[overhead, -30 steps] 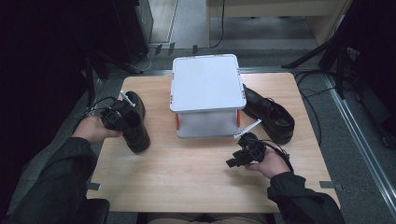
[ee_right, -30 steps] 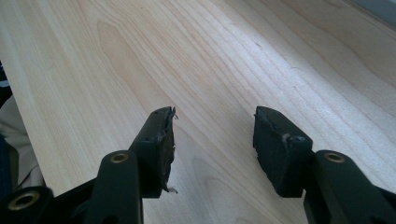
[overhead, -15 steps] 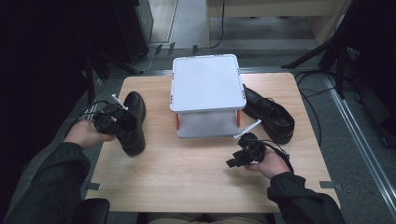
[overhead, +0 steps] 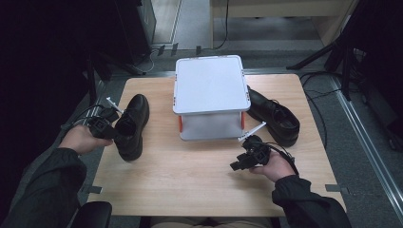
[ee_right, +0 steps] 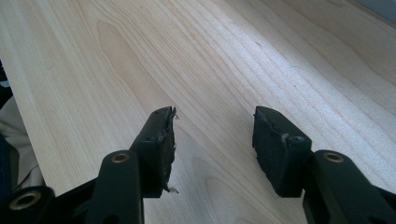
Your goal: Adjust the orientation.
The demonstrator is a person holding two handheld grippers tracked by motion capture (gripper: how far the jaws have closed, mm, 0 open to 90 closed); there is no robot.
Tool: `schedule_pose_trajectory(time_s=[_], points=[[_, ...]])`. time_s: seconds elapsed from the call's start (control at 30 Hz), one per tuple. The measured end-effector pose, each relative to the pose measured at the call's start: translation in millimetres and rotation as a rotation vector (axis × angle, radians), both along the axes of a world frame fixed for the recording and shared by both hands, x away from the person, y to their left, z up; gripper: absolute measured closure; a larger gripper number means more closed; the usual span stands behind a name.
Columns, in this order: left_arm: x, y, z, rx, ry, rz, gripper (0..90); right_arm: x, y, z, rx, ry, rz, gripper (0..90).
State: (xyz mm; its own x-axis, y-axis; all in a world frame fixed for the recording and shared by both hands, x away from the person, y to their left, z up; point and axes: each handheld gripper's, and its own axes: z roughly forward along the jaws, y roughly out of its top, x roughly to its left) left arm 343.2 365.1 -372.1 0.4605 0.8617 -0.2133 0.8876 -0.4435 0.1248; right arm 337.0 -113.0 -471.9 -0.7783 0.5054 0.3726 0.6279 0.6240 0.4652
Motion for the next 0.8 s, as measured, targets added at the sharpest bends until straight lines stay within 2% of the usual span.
schedule_pose_trajectory(time_s=[0.03, 0.1, 0.2, 0.3, 0.33, 0.37, 0.4, 0.53, 0.6, 0.73, 0.8], points=[[0.7, 1.3, 3.7, -0.026, -0.004, 0.018, 76.4, 0.0, 0.0, -0.1, -0.001, 0.001, 0.000, 49.2], [1.4, 3.8, 9.0, -0.040, -0.019, 0.031, 76.8, -0.2, -0.2, 0.1, -0.001, 0.001, -0.001, 49.2], [5.2, 14.9, 27.9, -0.073, -0.071, 0.115, 75.7, 0.0, -0.8, 0.2, 0.002, -0.004, 0.000, 49.2], [7.1, 19.1, 34.8, -0.037, -0.088, 0.179, 73.4, 0.0, -0.8, 0.3, 0.001, -0.002, -0.001, 49.1], [8.2, 21.9, 35.5, -0.021, -0.082, 0.230, 71.7, 0.0, -0.9, 0.3, 0.001, -0.003, 0.000, 49.1], [9.4, 24.6, 35.3, -0.011, -0.078, 0.258, 71.7, 0.0, -0.9, 0.3, 0.001, -0.003, 0.000, 49.1], [11.3, 29.3, 33.9, 0.008, -0.071, 0.313, 69.5, 0.1, -0.9, 0.0, -0.002, -0.002, 0.000, 49.2], [15.6, 42.2, 24.7, 0.008, -0.053, 0.422, 69.1, 0.1, -1.2, 0.1, -0.002, -0.003, 0.001, 49.2], [18.4, 44.2, 15.4, -0.009, -0.042, 0.444, 68.9, 0.0, -1.2, 0.0, -0.002, -0.003, 0.002, 49.2], [21.8, 40.8, 4.4, 0.004, -0.026, 0.458, 67.8, 0.3, -1.2, -0.3, -0.007, -0.004, 0.000, 49.1], [22.5, 40.4, 2.9, -0.014, -0.030, 0.472, 68.8, 0.1, -1.0, 0.0, -0.008, -0.003, 0.000, 49.2]])
